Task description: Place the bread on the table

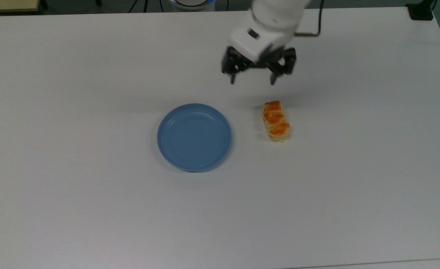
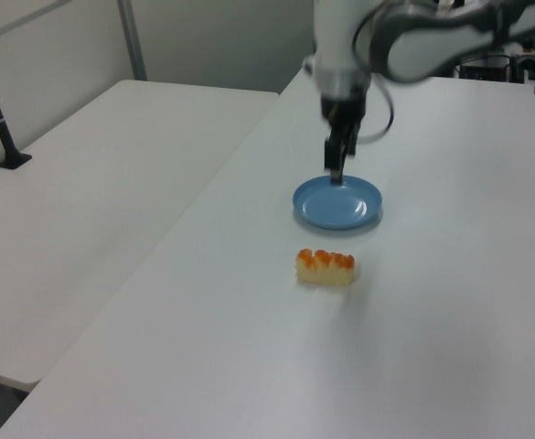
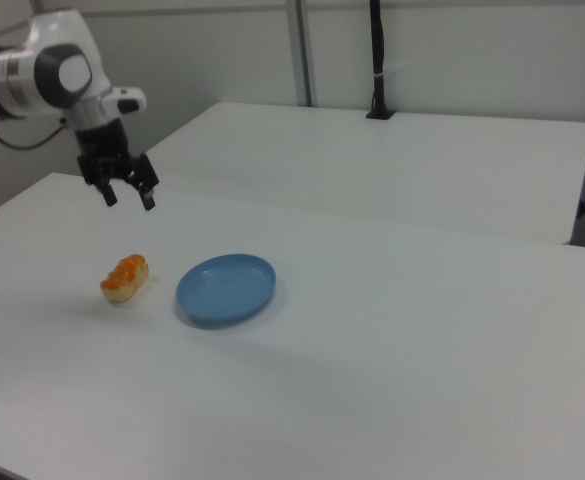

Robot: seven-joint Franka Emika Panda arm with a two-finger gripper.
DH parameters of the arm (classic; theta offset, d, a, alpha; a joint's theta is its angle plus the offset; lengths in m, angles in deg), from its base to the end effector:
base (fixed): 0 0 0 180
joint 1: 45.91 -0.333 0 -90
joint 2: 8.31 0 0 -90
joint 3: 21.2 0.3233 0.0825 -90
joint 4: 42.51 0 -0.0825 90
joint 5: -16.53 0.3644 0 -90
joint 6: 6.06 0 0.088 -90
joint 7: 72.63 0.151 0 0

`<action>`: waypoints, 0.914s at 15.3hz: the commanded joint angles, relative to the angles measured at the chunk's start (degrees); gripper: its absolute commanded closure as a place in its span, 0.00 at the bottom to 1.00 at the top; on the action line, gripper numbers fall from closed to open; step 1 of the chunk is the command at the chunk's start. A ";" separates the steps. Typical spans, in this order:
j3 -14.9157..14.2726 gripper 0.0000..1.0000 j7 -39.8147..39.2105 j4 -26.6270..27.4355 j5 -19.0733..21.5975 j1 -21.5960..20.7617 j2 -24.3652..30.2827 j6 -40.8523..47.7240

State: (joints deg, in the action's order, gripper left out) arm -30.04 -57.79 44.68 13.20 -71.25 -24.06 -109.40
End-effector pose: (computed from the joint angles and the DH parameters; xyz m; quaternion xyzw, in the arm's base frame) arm 0.6029 0.1807 0.4725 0.9985 0.0240 0.0181 0.0459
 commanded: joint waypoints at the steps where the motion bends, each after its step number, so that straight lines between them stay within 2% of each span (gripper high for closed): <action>1: 0.23 0.00 -4.01 2.55 -0.62 5.02 7.21 5.15; 3: 0.23 0.00 -6.57 2.29 -0.18 7.04 8.89 7.61; 7: 0.14 0.00 -6.49 2.11 1.13 8.98 10.74 8.33; 9: 0.05 0.00 -6.40 2.46 2.62 9.43 11.79 8.59; 14: 0.32 0.00 -6.49 2.29 2.72 9.52 11.80 10.61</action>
